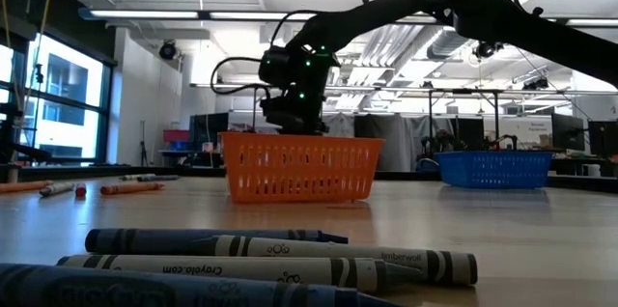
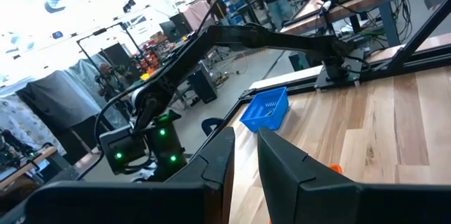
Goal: Sort crayons
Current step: Put the orange crayon into the orange bin
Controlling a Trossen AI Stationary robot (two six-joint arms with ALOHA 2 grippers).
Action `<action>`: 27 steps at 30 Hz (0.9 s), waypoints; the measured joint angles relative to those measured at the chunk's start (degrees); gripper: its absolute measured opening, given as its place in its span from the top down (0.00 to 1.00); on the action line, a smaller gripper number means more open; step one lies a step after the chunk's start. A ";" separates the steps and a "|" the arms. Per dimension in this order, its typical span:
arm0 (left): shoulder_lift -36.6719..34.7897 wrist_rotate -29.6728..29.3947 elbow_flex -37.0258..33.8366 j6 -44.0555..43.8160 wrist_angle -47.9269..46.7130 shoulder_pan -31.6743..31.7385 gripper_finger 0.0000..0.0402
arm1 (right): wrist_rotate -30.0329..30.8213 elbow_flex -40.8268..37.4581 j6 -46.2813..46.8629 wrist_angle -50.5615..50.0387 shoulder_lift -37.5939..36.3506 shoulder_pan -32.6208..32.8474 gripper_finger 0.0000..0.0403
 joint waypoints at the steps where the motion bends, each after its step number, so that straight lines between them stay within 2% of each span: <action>1: 0.00 0.00 0.00 -0.04 0.00 0.00 0.87 | -0.21 0.00 -0.30 -0.08 0.00 -0.02 0.68; 10: 0.00 0.00 0.00 -0.35 0.02 0.00 0.87 | -0.08 0.00 -1.14 -6.27 0.55 -1.05 0.68; 27: 0.00 0.00 0.00 -0.37 0.04 1.09 0.87 | 0.45 0.03 -12.58 -8.48 0.52 -0.73 0.68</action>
